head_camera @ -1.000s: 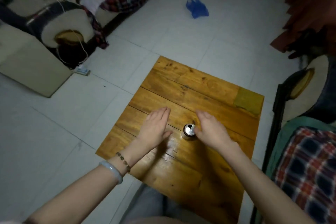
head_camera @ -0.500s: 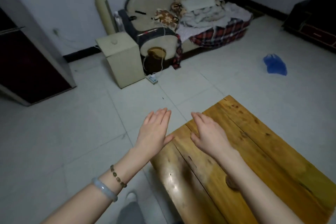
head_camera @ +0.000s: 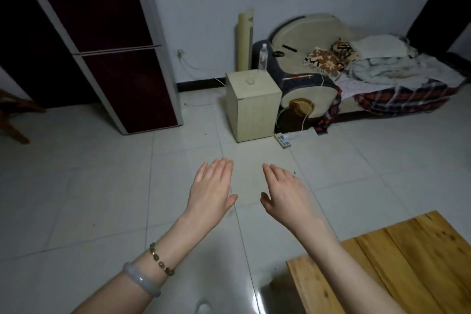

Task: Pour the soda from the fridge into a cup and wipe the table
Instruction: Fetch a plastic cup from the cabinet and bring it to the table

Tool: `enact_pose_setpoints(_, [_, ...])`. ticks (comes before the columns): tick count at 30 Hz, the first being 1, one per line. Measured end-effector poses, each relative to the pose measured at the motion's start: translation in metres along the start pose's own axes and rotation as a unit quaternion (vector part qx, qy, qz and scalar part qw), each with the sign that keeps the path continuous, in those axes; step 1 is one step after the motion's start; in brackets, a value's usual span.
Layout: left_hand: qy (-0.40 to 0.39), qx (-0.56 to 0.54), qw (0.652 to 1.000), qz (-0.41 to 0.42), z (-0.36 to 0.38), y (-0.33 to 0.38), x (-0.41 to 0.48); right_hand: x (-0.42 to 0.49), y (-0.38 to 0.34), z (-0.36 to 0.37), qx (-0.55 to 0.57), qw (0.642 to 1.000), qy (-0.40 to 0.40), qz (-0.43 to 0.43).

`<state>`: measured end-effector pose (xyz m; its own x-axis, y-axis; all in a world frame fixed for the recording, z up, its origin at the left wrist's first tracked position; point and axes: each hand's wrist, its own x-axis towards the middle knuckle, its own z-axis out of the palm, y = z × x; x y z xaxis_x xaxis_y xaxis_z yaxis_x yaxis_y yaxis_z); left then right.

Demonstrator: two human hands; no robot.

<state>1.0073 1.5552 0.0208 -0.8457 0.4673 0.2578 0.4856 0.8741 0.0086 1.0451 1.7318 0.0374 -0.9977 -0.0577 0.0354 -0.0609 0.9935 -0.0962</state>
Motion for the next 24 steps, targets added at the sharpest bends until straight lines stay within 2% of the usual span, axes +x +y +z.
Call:
enact_pose_setpoints(10, [-0.022, 0.037, 0.997, -0.062, -0.001, -0.149, 0.036, 0.13, -0.119, 0.014, -0.029, 0.996, 0.074, -0.031])
enact_pose_setpoints(15, [-0.017, 0.035, 0.996, -0.08, 0.012, -0.194, 0.063, 0.188, -0.149, 0.024, -0.036, 0.995, 0.09, -0.038])
enact_pose_setpoints(19, [-0.043, 0.034, 0.994, -0.097, 0.025, -0.231, 0.094, 0.242, -0.165, 0.036, -0.028, 0.993, 0.105, -0.037])
enact_pose_setpoints(24, [-0.031, 0.028, 0.994, -0.103, 0.044, -0.281, 0.163, 0.333, -0.173, 0.05, -0.026, 0.988, 0.141, -0.061])
